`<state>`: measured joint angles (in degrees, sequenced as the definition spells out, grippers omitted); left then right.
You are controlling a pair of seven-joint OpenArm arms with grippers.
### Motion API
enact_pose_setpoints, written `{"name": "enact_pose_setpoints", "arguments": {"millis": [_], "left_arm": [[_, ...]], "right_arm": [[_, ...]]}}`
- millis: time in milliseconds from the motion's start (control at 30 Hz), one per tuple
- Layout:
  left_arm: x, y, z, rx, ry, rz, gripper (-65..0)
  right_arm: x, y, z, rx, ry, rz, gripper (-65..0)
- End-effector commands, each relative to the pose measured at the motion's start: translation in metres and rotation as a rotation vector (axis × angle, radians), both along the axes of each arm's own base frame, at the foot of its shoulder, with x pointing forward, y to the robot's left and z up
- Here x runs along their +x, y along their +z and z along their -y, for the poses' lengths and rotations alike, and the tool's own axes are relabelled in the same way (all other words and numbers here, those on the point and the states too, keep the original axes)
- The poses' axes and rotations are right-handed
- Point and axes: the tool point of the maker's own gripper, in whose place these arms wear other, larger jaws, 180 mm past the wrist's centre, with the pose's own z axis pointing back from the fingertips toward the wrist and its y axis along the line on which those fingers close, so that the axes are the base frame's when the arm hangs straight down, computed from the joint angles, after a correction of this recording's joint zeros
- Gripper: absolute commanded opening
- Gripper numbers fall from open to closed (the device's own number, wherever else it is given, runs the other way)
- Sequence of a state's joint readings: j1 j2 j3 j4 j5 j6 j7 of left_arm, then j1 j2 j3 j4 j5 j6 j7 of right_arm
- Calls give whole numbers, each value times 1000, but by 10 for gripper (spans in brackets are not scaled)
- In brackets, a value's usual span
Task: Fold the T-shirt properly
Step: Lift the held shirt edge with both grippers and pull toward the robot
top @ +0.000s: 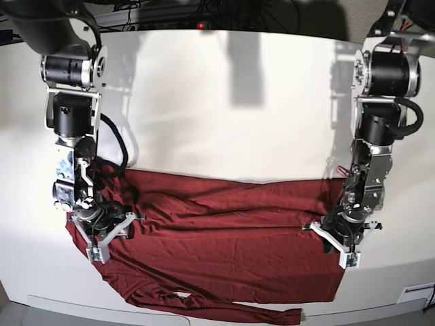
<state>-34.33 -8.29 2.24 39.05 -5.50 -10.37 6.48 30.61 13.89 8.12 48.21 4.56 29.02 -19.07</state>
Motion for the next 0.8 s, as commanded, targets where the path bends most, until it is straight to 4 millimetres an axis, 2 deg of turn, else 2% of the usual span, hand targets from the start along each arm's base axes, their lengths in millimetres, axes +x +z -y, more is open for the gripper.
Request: {"name": "enact_pose_setpoints", "arguments": {"millis": [0, 100, 200, 333, 400, 533, 633, 767], "left_arm": [[15, 30, 3, -18, -23, 65, -508], [11, 29, 17, -73, -78, 20, -508], [5, 19, 20, -108, -79, -17, -508], [-15, -10, 20, -110, -77, -82, -508], [-26, -23, 20, -113, -73, -95, -508], [-44, -41, 16, -114, -64, -90, -508], [-52, -49, 16, -116, -61, -99, -508], [-52, -49, 12, -111, -59, -100, -508]], "right_arm": [[16, 33, -1, -1, 20, 90, -411], [5, 35, -2, -32, 33, 95, -411], [-16, 21, -4, -49, 46, 61, -411], [-48, -7, -6, -47, 52, -4, -411], [-59, -14, -7, -51, 57, -5, -410], [-65, -19, -3, -53, 33, -4, -411], [-62, -16, 10, -71, -19, 5, -411], [-62, -13, 28, -103, -49, 4, -411]]}}
